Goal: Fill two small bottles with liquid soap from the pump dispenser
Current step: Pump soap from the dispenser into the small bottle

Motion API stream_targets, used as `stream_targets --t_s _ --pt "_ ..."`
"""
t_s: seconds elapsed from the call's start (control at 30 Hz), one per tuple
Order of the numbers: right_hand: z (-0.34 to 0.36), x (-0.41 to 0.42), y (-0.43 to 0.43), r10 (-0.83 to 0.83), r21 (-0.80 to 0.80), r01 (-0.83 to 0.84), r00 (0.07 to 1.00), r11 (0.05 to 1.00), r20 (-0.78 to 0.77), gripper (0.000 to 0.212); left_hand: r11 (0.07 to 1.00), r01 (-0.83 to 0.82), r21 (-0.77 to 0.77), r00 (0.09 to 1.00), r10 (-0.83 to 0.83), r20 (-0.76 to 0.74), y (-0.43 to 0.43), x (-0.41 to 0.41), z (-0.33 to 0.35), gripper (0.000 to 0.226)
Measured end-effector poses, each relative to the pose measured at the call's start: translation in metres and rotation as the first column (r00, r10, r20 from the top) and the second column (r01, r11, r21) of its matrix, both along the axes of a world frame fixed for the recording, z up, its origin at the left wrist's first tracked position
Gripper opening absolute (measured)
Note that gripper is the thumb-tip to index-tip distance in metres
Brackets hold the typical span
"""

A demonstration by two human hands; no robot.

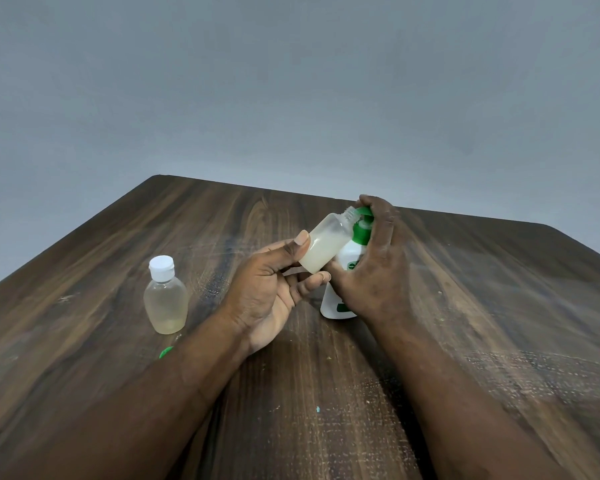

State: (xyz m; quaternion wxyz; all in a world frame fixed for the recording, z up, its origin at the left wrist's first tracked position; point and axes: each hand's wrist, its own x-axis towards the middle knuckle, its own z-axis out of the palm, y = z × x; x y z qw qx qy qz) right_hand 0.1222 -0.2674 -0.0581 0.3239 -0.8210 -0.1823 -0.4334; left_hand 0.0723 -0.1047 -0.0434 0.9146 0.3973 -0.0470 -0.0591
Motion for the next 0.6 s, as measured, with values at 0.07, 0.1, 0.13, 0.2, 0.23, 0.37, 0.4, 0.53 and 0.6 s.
stream_targets --t_s 0.07,0.1,0.13,0.2,0.23,0.37,0.4,0.53,0.6 --pt "-0.0007 0.0006 -0.0001 0.010 0.026 -0.009 1.000 1.000 -0.002 0.086 1.000 0.004 0.001 1.000 -0.004 -0.002 0.0001 -0.0001 -0.0003 0.043" --pt "-0.0016 0.0011 -0.0002 0.017 0.042 -0.017 1.000 0.999 0.000 0.084 1.000 0.006 0.003 1.000 -0.006 -0.005 0.0002 0.0000 -0.0006 0.042" --pt "-0.0026 0.0016 -0.0002 0.020 0.052 -0.020 1.000 0.998 0.002 0.082 1.000 0.007 0.005 1.000 -0.007 -0.009 0.0005 0.0000 -0.0009 0.041" --pt "-0.0051 0.0027 -0.0009 0.011 0.048 -0.011 1.000 0.999 0.000 0.080 1.000 0.005 0.015 1.000 -0.004 -0.020 0.0010 0.0003 -0.0017 0.040" --pt "-0.0064 0.0033 -0.0015 0.008 0.045 -0.008 1.000 0.999 -0.002 0.079 1.000 0.003 0.021 1.000 -0.002 -0.024 0.0012 0.0005 -0.0021 0.040" --pt "-0.0077 0.0048 -0.0024 -0.007 0.045 0.008 1.000 0.999 -0.013 0.080 1.000 0.005 0.025 1.000 -0.005 -0.025 0.0010 -0.0001 -0.0014 0.041" --pt "-0.0071 0.0044 -0.0018 -0.009 0.048 0.010 1.000 0.999 -0.009 0.079 1.000 0.008 0.021 1.000 -0.008 -0.024 0.0010 -0.0004 -0.0012 0.043" --pt "-0.0039 0.0018 -0.0008 0.021 0.069 -0.020 1.000 0.997 -0.008 0.087 1.000 0.021 0.006 1.000 -0.021 -0.018 0.0010 -0.0003 0.0000 0.045" --pt "-0.0032 0.0019 -0.0002 0.018 0.072 -0.018 1.000 0.997 -0.001 0.085 0.999 0.034 0.000 0.999 -0.034 -0.009 0.0002 -0.0005 0.0006 0.042"
